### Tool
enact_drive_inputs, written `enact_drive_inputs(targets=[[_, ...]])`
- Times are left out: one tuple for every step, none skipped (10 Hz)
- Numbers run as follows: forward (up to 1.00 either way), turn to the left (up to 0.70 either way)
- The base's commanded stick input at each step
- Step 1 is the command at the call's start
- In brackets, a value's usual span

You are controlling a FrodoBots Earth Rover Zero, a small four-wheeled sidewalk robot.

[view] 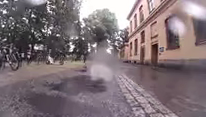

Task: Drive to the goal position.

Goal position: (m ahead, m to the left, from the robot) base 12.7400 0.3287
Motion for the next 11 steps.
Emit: enact_drive_inputs(targets=[[0.70, 0.00], [0.70, 0.00], [0.70, 0.00], [0.70, 0.00], [0.70, 0.00], [0.70, 0.00], [0.70, 0.00], [0.70, 0.00], [0.70, 0.00], [0.70, 0.00], [0.70, -0.02]])
